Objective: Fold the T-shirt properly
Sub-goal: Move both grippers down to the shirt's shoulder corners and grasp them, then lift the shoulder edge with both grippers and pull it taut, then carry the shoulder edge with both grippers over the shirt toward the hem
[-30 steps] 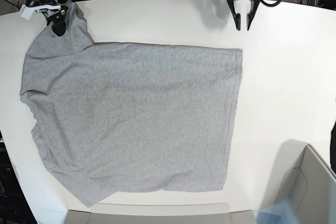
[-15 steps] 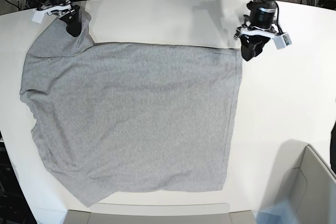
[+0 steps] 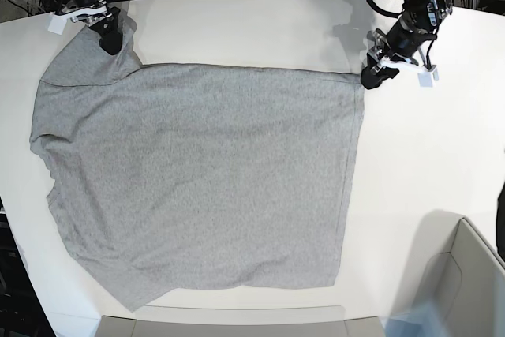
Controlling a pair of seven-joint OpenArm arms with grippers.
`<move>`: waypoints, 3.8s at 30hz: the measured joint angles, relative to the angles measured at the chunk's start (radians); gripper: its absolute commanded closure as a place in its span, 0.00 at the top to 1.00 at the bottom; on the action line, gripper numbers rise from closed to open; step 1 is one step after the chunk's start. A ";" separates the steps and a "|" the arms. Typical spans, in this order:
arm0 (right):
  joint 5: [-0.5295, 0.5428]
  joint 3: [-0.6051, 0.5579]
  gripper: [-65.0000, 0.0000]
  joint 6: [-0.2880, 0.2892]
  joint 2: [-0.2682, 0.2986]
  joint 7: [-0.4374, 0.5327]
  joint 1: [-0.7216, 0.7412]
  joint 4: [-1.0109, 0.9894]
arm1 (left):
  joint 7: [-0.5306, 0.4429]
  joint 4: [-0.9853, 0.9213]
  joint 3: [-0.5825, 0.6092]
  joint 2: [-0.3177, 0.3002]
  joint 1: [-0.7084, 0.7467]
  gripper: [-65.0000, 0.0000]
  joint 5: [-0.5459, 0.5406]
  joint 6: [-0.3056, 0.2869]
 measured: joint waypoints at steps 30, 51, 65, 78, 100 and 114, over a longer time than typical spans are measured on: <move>-0.004 0.084 0.00 -0.062 0.066 -0.052 -0.155 0.169 | -0.011 -0.084 0.001 -0.072 0.040 0.00 -0.053 -0.026; -0.233 0.345 0.00 -0.060 -0.082 -0.269 -0.298 0.443 | 0.067 0.155 -0.195 -0.072 0.249 0.00 0.005 -0.072; -0.425 0.401 0.00 -0.059 -0.138 -0.697 0.045 0.468 | 0.250 0.111 -0.196 -0.071 -0.068 0.00 0.077 0.010; -0.632 0.402 0.00 -0.046 -0.174 -0.965 0.405 0.444 | 0.304 0.005 -0.134 -0.071 -0.312 0.00 0.209 0.008; -0.964 0.339 0.00 0.079 -0.227 -0.987 0.799 0.055 | 0.258 -0.397 -0.055 -0.131 -0.617 0.00 0.275 0.013; -0.988 0.270 0.00 0.076 -0.258 -0.984 0.934 -0.102 | 0.118 -0.540 0.092 -0.206 -0.676 0.00 0.274 0.011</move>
